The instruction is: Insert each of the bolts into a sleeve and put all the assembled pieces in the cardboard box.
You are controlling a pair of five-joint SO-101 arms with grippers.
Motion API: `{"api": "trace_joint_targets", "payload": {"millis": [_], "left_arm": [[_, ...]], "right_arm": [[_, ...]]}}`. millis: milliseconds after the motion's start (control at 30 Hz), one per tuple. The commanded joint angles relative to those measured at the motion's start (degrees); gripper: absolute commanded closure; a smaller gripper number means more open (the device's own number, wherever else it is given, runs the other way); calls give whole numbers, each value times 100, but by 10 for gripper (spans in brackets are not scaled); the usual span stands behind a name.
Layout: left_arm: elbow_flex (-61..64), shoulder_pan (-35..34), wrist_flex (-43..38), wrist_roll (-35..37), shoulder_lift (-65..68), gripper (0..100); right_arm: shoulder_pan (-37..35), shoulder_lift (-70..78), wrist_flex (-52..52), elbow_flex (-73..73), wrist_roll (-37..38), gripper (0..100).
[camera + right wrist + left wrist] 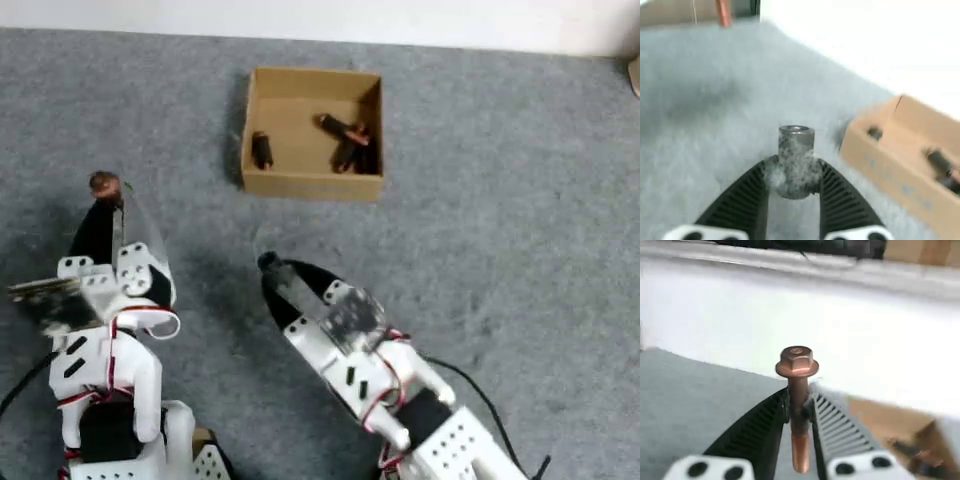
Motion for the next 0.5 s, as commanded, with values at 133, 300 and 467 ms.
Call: {"api": "trace_joint_targets", "payload": {"millis": [133, 300, 467], "left_arm": [[-127, 585, -281, 1530, -84, 993], [-171, 1675, -466, 1556, -84, 993], [-136, 2132, -1240, 1565, -75, 993]], "right_arm": [[57, -1446, -426, 778, 105, 993], [-189, -1341, -418, 760, 105, 993], [-664, -1332, -163, 787, 105, 993]]}}
